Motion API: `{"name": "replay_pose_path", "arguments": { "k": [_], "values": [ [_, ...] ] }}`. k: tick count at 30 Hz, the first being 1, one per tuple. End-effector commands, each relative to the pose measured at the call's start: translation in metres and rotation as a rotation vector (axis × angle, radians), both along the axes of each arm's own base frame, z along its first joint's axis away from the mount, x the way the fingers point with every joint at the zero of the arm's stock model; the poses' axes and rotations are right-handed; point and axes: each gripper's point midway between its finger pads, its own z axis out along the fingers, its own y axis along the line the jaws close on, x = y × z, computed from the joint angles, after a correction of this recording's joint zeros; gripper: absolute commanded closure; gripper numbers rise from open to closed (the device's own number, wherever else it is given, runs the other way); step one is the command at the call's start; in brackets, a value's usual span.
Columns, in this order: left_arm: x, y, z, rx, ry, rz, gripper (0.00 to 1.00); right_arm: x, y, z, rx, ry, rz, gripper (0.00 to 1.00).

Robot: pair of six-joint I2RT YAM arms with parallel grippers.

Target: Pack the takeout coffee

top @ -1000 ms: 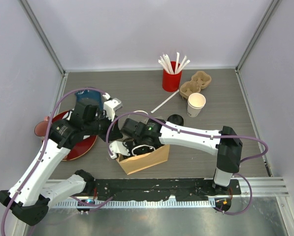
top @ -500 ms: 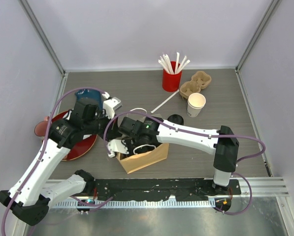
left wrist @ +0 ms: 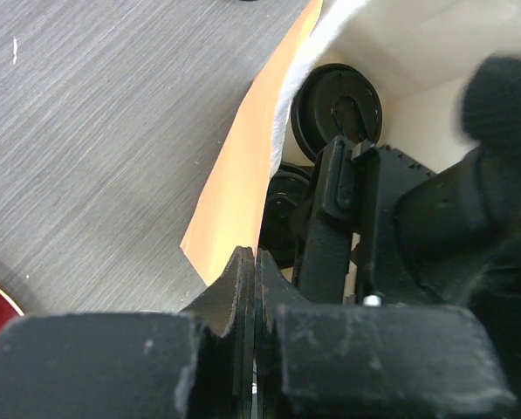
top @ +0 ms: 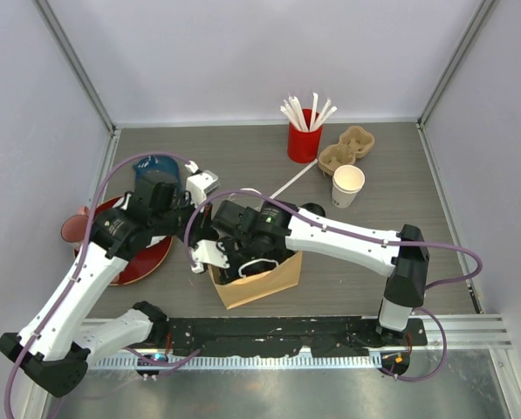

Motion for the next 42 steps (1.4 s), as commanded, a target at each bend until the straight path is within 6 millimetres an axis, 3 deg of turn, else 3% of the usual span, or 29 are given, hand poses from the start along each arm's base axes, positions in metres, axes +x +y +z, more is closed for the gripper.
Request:
{"name": "replay_pose_path", "arguments": {
  "k": [1,16,22,26,31,37,42],
  "values": [
    [0.0,-0.003,0.007,-0.014,-0.027,-0.032,1.0,0.002,0.014,0.065,0.199,-0.027,-0.033,0.37],
    [-0.006,0.003,-0.004,0.021,-0.012,-0.041,1.0,0.0,0.018,0.107,0.31,-0.026,-0.067,0.36],
    [-0.012,0.005,-0.002,0.016,-0.034,-0.065,1.0,0.002,0.0,0.097,0.28,-0.022,-0.106,0.36],
    [-0.02,0.002,0.005,-0.02,-0.039,-0.098,1.0,0.003,-0.018,0.074,0.221,-0.008,-0.13,0.37],
    [-0.021,0.0,0.004,-0.023,-0.043,-0.116,1.0,-0.001,-0.02,0.07,0.211,0.019,-0.132,0.37],
    [-0.016,0.004,-0.001,0.014,-0.061,-0.117,1.0,0.005,-0.014,0.09,0.25,-0.007,-0.128,0.38],
    [-0.015,0.004,-0.001,0.019,-0.054,-0.115,1.0,0.003,-0.012,0.121,0.319,-0.01,-0.148,0.38]
  ]
}}
